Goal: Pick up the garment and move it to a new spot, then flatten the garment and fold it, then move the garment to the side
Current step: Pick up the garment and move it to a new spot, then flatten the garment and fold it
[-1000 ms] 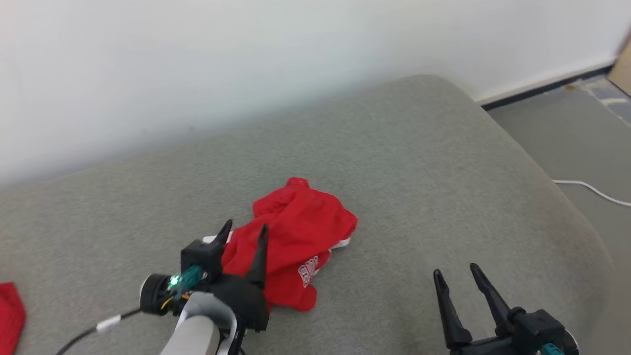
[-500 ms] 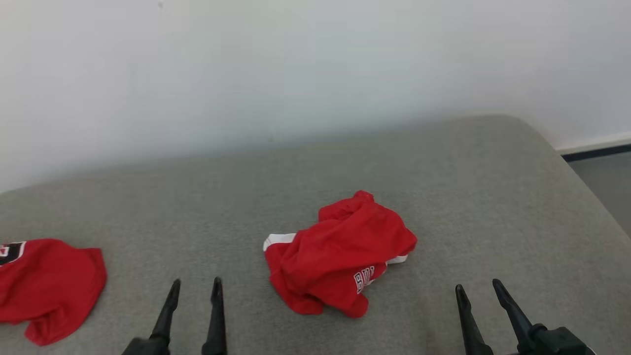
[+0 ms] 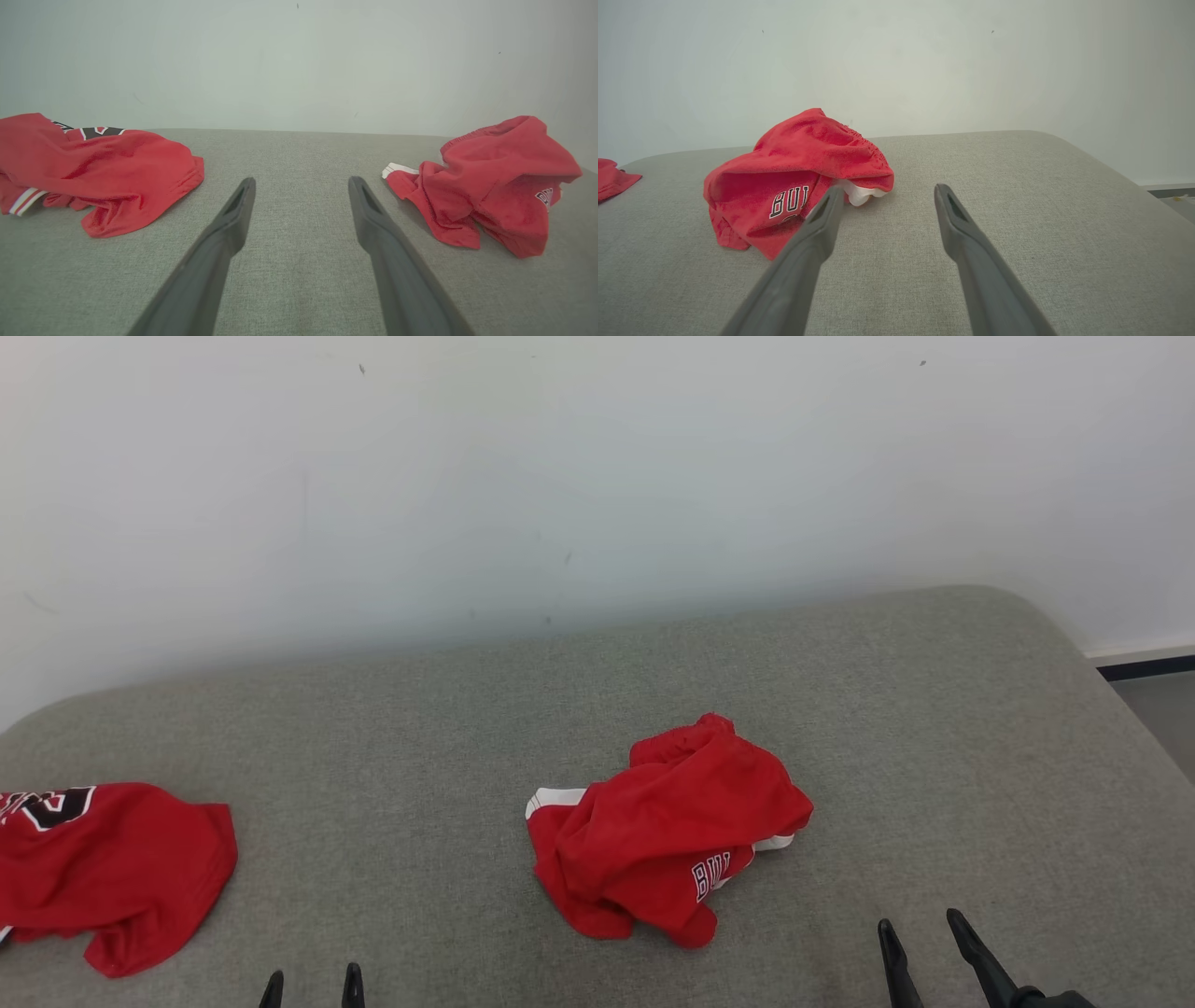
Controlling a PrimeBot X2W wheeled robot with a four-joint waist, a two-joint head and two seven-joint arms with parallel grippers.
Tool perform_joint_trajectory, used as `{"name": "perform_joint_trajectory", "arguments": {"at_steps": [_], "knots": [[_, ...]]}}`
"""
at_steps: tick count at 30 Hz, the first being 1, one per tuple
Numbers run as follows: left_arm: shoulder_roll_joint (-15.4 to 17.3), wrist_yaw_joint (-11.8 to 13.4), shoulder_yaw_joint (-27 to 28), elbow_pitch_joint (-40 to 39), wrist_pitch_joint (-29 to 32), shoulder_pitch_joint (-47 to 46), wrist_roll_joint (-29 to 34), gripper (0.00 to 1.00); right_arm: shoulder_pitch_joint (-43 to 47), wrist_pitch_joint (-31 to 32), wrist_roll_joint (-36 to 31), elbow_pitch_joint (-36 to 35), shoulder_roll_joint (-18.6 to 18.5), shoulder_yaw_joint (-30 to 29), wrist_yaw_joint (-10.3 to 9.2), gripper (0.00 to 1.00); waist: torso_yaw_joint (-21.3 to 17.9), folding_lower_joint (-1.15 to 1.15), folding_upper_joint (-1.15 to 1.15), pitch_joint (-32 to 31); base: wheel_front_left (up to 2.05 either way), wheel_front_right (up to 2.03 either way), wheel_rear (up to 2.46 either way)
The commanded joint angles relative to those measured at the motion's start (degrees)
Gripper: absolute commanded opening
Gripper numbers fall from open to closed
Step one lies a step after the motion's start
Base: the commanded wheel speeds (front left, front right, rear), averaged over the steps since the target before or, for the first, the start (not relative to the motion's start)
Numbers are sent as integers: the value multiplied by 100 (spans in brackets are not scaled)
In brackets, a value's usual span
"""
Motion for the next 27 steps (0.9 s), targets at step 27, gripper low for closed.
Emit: {"name": "perform_joint_trajectory", "arguments": {"at_steps": [27], "knots": [[-60, -151, 252, 76, -19, 109, -25, 100, -49, -43, 64, 14, 64, 29, 5, 100, -81, 0, 0, 45, 0, 0, 0]]}}
